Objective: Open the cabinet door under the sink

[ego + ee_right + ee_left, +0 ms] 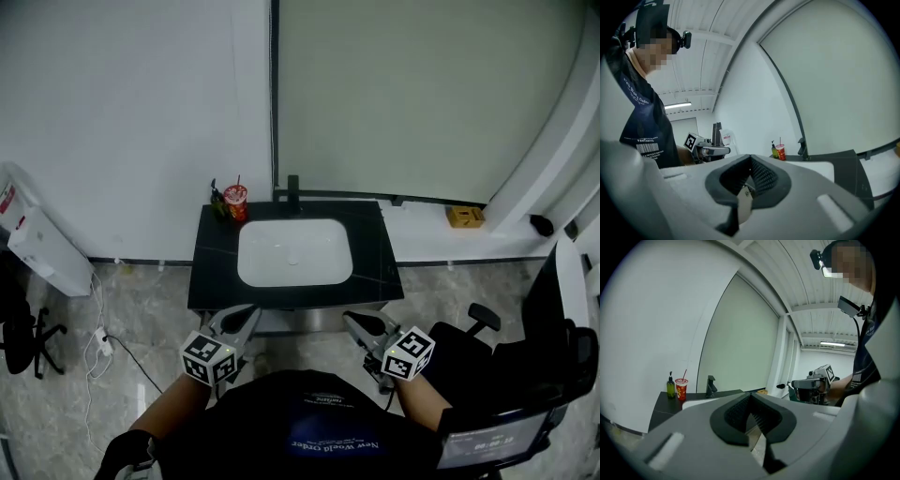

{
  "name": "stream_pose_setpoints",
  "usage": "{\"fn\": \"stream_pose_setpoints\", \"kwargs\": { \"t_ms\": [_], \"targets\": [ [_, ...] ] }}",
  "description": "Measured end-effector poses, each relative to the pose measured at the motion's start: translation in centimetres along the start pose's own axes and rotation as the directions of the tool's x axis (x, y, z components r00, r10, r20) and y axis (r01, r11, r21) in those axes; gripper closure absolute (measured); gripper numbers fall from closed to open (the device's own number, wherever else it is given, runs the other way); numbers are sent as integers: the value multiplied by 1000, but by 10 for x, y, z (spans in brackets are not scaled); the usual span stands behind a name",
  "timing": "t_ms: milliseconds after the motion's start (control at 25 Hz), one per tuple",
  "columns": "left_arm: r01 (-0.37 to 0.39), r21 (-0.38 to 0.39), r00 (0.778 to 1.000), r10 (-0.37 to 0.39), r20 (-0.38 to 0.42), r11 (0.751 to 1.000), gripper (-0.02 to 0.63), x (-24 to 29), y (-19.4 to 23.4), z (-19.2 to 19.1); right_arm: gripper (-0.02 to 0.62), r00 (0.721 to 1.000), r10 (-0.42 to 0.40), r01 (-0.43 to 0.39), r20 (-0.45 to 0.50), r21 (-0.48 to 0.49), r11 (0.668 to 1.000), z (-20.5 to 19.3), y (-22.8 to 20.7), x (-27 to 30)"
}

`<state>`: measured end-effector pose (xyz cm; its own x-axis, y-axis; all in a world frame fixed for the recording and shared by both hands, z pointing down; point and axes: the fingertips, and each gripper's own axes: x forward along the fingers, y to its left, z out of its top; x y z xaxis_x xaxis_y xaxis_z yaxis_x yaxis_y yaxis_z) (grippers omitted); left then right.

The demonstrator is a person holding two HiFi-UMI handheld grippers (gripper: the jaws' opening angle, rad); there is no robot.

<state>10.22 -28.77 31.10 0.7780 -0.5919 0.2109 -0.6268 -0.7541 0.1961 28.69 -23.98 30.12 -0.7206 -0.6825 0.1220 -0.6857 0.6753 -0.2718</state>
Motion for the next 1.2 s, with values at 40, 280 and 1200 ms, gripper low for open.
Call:
{"fn": "stream_pose_setpoints", "kwargs": {
  "t_ms": [40,280,1200],
  "targets": [
    [-4,-7,1000,4,11,1000,601,2,11,2,594,1000,1,-1,-2,-3,1000,2,-5,11],
    [15,-32,999,-14,52,999,601,22,84,28,594,1000,-14,14,-3,-29,999,32,-31,78],
    [-126,-78,988,132,76,989,601,153,150,62,594,992,122,-122,-41,4,993,73,-196,149]
  ]
}}
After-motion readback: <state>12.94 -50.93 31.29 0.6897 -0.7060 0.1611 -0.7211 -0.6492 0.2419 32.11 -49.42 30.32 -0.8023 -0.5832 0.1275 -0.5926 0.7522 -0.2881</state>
